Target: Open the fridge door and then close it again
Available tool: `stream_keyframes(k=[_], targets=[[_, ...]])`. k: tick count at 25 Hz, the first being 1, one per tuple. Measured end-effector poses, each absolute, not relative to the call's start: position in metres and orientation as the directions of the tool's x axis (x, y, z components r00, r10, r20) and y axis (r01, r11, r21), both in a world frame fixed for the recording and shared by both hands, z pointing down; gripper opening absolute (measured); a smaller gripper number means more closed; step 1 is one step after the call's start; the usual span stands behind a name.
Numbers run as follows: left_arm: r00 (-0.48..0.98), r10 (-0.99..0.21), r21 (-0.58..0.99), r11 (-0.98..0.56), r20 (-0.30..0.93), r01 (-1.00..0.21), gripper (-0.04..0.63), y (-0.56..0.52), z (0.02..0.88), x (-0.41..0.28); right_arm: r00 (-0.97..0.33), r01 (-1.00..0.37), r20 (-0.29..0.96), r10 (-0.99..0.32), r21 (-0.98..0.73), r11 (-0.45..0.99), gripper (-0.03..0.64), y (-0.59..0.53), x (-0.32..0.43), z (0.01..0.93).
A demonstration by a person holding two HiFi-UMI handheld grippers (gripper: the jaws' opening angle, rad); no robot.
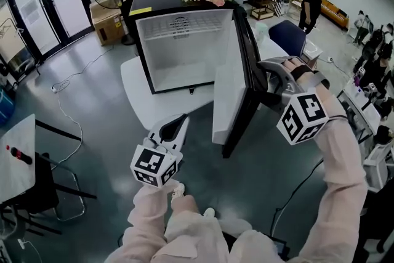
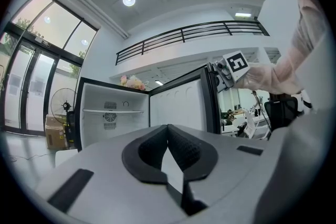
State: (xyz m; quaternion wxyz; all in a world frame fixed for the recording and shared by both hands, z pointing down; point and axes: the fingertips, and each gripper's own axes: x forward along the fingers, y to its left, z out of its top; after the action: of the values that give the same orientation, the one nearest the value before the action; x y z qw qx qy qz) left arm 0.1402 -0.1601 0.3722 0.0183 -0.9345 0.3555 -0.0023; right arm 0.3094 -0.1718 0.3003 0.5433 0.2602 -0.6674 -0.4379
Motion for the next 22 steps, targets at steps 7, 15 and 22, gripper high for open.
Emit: stream_keyframes(k=[7,15,22], targets=[[0.740,-0.673,-0.037,-0.739,-0.003,-0.672,0.012,-0.159,0.375,0.137,-0.299,0.129,0.493,-0.817,0.869,0.477,0.331,-0.169,0.320,0.300],[0.735,-0.678,-0.036,-0.735,0.000,-0.677,0.012,-0.156,0.375,0.134,-0.312,0.120,0.488,-0.815,0.871,0.476,0.336,-0.167,0.325,0.299],[0.729,-0.684,-0.037,-0.729,0.015,-0.683,0.012,-0.155,0.380,0.129,-0.291,0.117,0.490,-0.822,0.871,0.478,0.339,-0.171,0.310,0.302]])
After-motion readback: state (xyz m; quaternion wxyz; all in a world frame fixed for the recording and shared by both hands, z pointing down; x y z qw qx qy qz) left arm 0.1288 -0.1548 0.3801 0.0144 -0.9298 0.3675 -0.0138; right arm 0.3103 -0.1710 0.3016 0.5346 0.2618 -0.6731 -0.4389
